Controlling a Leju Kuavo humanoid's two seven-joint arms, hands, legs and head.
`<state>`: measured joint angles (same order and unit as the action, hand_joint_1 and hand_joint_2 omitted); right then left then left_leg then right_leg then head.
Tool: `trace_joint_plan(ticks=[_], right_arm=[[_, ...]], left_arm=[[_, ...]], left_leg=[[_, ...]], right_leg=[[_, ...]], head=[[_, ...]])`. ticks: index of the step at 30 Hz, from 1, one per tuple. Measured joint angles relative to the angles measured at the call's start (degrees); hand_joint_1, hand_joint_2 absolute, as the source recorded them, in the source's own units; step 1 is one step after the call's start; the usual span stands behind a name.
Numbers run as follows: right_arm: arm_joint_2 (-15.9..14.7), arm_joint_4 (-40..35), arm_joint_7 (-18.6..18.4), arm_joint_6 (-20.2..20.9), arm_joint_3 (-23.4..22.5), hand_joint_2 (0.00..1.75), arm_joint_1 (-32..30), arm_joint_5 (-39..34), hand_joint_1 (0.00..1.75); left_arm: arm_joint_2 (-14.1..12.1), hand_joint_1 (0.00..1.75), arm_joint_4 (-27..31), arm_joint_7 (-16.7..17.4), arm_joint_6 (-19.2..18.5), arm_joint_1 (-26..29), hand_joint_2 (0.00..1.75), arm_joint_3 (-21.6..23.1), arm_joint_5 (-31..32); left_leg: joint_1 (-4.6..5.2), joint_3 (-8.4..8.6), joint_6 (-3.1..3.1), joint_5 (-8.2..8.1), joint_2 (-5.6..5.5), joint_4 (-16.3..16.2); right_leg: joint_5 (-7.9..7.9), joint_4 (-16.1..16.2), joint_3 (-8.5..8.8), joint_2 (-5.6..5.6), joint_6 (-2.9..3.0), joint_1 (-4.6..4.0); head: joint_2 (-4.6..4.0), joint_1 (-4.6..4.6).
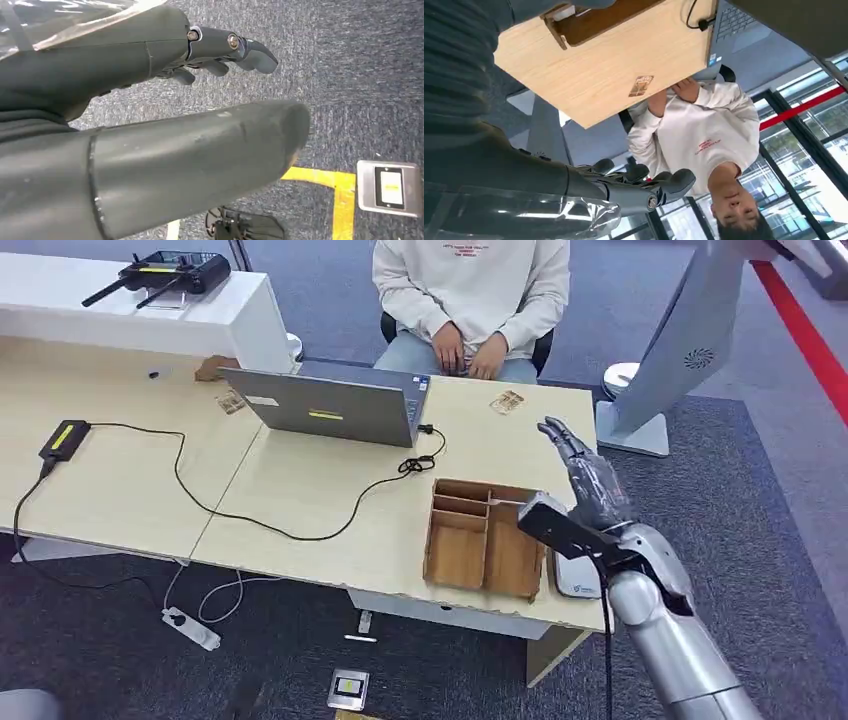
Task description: Pass the card to the sensor for recognition and then transmit it.
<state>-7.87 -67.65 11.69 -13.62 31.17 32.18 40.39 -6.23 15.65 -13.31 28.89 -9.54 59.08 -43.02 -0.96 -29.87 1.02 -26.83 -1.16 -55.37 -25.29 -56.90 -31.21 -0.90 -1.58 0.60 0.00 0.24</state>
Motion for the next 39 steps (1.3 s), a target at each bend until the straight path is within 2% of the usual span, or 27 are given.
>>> trace_joint_plan(ticks=[12, 14, 17, 19, 21, 30, 39], right_arm=[[2.4, 2.9, 0.8, -0.1, 1.6, 1.75, 1.5, 3.9, 0.0], [2.7, 3.1, 0.4, 0.2, 2.0, 1.75, 1.7, 5.2, 0.0], [3.3, 2.4, -2.2, 1.9, 2.6, 1.75, 1.7, 7.2, 0.0], [3.5, 2.2, -2.7, 2.1, 2.8, 1.75, 1.7, 7.6, 0.0], [3.7, 2.2, -2.8, 2.1, 3.2, 1.75, 1.7, 7.7, 0.0], [3.8, 2.2, -3.1, 1.7, 3.9, 1.75, 1.8, 7.7, 0.0], [3.7, 2.2, -3.3, 1.5, 4.4, 1.75, 1.8, 8.0, 0.0]], left_arm=[[0.2, 0.0, -1.6, -1.4, -1.6, -0.3, 0.0, 0.2, 0.9], [0.1, 0.0, -1.7, 1.2, -3.8, -0.5, 0.0, 0.2, 0.9], [-1.1, 0.0, 0.9, 8.6, -2.1, -0.6, 0.0, 0.3, 2.4], [-2.3, 0.0, 3.0, 10.7, -0.7, -0.6, 0.0, 0.3, 3.3], [-3.3, 0.0, 4.7, 11.4, -0.5, -0.5, 0.0, 0.3, 3.6], [-5.2, 0.0, 7.8, 9.8, -2.9, -0.2, 0.0, 0.4, 5.6], [-5.8, 0.0, 8.3, 9.6, -3.0, -0.2, 0.0, 0.5, 5.9]], left_leg=[[0.0, -0.01, 0.0, 0.0, 0.0, 0.0], [0.01, 0.01, 0.0, 0.0, 0.0, 0.0], [0.0, 0.0, 0.0, 0.0, 0.0, 0.0], [-0.01, 0.01, 0.0, 0.0, 0.0, 0.0], [-0.01, 0.02, 0.0, 0.0, 0.0, 0.0], [0.01, 0.01, 0.0, 0.0, 0.0, 0.0], [0.0, 0.01, 0.0, 0.0, 0.0, 0.0]], right_leg=[[-0.01, 0.0, 0.0, 0.0, 0.01, -0.01], [-0.01, 0.0, -0.01, 0.0, 0.01, -0.01], [-0.01, 0.0, -0.01, 0.0, 0.01, 0.0], [-0.01, 0.0, -0.01, 0.0, 0.01, 0.0], [-0.01, 0.0, 0.0, 0.0, 0.01, -0.01], [-0.01, 0.0, 0.0, 0.0, 0.02, -0.01], [-0.02, 0.0, -0.01, 0.0, 0.02, -0.01]], head=[[0.0, 0.0], [0.0, 0.0], [0.0, 0.02], [0.0, 0.0], [0.0, 0.0], [0.0, 0.0], [0.0, 0.0]])
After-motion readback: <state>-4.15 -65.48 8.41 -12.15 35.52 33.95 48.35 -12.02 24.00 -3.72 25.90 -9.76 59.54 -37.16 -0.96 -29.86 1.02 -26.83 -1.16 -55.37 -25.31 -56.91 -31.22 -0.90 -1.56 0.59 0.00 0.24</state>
